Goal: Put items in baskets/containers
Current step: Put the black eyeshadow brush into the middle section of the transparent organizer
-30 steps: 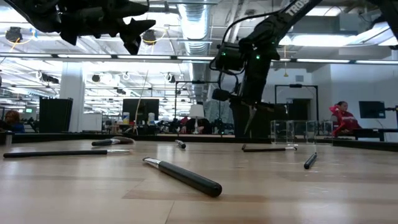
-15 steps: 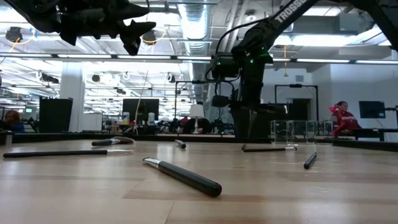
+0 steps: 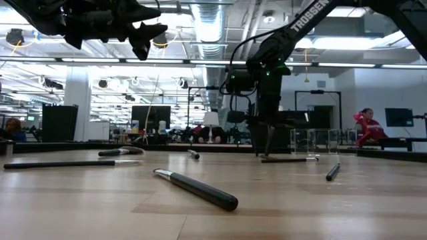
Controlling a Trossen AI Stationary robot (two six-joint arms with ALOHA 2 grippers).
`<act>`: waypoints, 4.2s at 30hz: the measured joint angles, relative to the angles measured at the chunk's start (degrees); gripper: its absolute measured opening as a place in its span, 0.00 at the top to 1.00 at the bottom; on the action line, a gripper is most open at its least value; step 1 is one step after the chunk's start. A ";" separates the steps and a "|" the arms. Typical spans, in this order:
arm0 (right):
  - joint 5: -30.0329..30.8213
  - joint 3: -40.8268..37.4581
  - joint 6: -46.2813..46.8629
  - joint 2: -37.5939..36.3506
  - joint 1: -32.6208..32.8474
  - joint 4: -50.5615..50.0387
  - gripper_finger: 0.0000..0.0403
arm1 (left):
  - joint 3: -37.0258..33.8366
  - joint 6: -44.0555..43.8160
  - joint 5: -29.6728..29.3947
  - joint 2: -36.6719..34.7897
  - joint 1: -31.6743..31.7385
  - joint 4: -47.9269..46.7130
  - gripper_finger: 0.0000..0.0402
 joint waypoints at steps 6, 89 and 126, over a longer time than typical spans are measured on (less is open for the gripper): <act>0.11 0.15 -1.71 0.47 -0.02 -1.48 0.82 | 0.00 0.98 -0.02 0.00 0.06 0.43 0.60; 11.34 10.19 -36.84 -2.46 -7.18 -11.05 0.79 | 0.73 3.37 -1.10 0.02 0.65 2.01 0.60; 3.80 13.76 -37.02 7.88 -11.72 -13.29 0.81 | 0.76 3.41 0.44 0.02 4.19 1.90 0.60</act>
